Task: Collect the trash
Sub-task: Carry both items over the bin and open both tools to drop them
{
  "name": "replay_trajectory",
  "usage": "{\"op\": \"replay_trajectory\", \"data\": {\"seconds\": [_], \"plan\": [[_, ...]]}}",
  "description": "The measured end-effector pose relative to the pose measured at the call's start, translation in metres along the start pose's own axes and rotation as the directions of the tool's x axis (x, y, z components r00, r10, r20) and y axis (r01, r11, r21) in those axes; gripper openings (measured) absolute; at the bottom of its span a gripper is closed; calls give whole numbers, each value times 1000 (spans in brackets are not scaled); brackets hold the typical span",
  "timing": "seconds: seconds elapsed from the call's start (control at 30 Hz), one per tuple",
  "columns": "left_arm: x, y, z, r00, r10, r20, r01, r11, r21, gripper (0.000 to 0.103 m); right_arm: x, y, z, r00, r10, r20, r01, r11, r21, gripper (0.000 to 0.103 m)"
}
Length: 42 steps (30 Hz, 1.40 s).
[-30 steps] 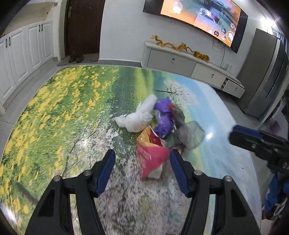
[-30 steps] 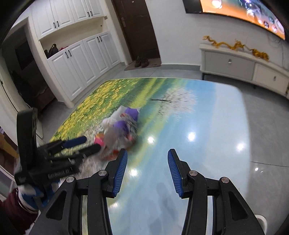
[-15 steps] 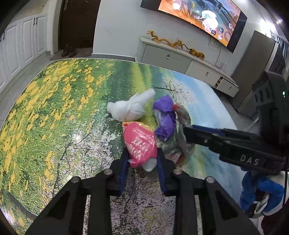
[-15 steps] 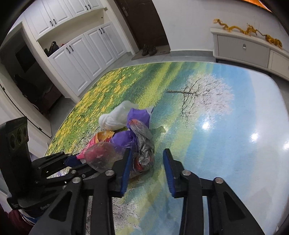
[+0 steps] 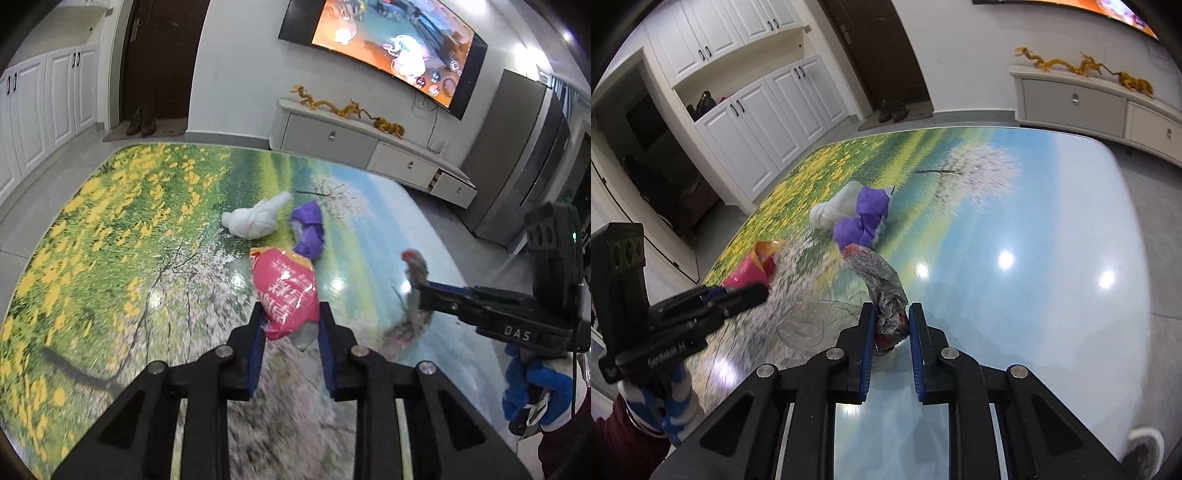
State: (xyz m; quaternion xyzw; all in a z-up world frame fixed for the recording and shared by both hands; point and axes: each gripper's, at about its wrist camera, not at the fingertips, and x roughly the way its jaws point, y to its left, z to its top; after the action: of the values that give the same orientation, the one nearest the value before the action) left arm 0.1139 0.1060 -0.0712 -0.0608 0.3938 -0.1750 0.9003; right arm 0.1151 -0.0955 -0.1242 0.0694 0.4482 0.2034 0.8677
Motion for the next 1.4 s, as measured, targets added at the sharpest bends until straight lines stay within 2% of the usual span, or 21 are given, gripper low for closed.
{"op": "replay_trajectory", "data": {"seconds": [0.33, 0.6, 0.77, 0.97, 1.13, 1.4], "plan": [[-55, -54, -16, 997, -47, 61, 42, 996, 83, 25, -102, -26, -54, 989, -92, 117, 84, 994, 72, 18], [-74, -127, -27, 987, -148, 64, 133, 972, 196, 25, -179, -69, -101, 957, -220, 191, 186, 966, 178, 18], [-73, -180, -34, 977, -211, 36, 194, 944, 267, 25, -220, -99, -135, 925, -314, 214, 256, 931, 259, 18], [-55, -249, -47, 961, -274, -49, 273, 894, 355, 25, -254, -141, -174, 882, -427, 200, 341, 871, 355, 18], [-22, -313, -64, 942, -293, -164, 336, 836, 433, 25, -265, -186, -204, 860, -484, 161, 374, 812, 448, 18], [45, -383, -83, 900, -286, -329, 415, 793, 445, 26, -248, -239, -232, 863, -502, 66, 398, 753, 525, 20]]}}
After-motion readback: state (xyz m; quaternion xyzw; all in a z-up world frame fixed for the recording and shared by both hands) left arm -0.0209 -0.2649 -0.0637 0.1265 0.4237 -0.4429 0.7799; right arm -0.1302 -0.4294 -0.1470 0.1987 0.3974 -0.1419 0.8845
